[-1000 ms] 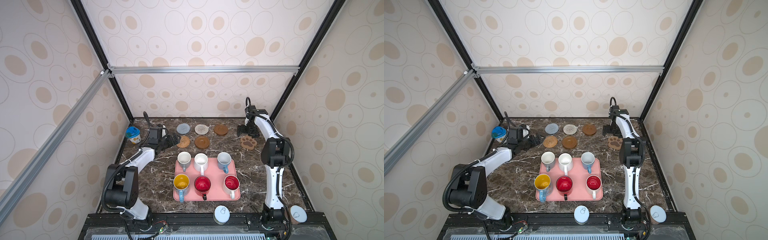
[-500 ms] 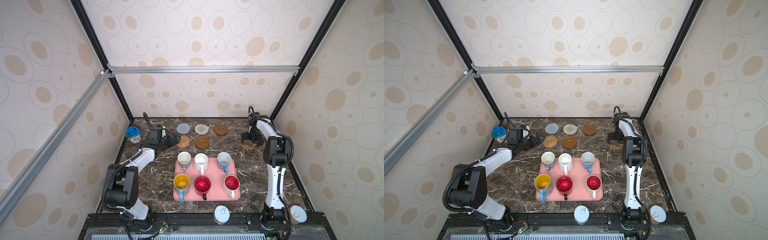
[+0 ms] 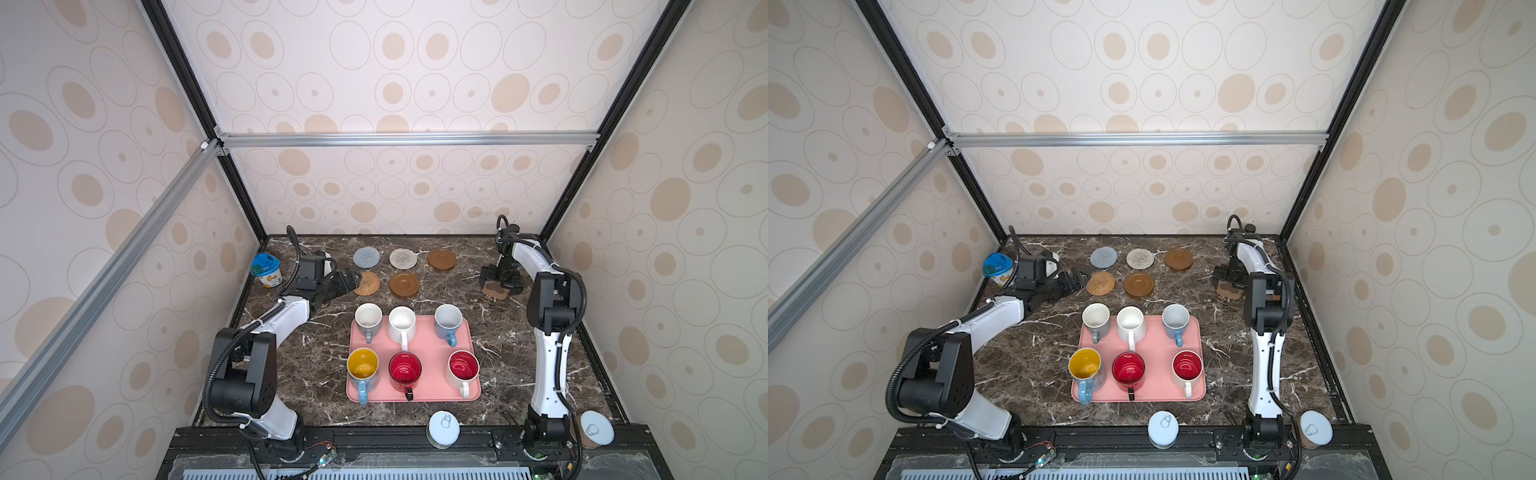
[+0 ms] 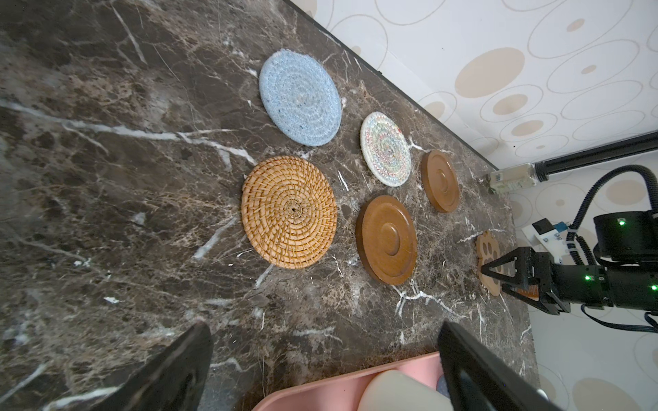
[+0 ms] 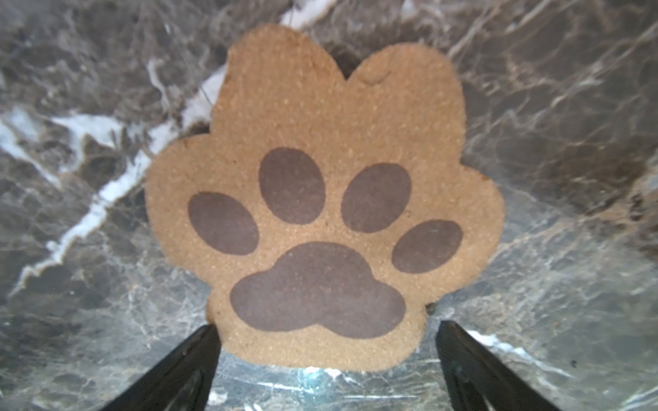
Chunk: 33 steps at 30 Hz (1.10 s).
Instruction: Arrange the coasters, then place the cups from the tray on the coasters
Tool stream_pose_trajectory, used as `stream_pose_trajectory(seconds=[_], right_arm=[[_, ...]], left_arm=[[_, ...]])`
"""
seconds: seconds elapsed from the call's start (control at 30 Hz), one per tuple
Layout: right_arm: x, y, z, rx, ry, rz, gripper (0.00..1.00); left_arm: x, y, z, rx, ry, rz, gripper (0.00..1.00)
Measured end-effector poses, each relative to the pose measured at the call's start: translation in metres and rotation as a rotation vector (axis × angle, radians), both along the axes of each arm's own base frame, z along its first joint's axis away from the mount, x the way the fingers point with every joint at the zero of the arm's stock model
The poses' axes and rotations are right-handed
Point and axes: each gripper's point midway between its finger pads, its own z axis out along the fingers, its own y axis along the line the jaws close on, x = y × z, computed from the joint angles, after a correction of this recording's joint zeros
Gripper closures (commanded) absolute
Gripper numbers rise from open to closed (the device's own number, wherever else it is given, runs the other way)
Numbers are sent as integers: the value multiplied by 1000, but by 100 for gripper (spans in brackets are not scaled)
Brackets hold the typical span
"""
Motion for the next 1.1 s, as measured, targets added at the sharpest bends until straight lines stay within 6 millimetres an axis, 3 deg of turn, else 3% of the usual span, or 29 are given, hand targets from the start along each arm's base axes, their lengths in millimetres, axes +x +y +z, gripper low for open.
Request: stream_pose_trajectory(seconds=[0.77,1.1], right_arm=[[-4,3,-2,31,-29,-103,1],[1,4,7,44,-79,-139,1]], left_arm=[[0,0,0,0,0,0,0],[0,0,0,0,0,-1,0]])
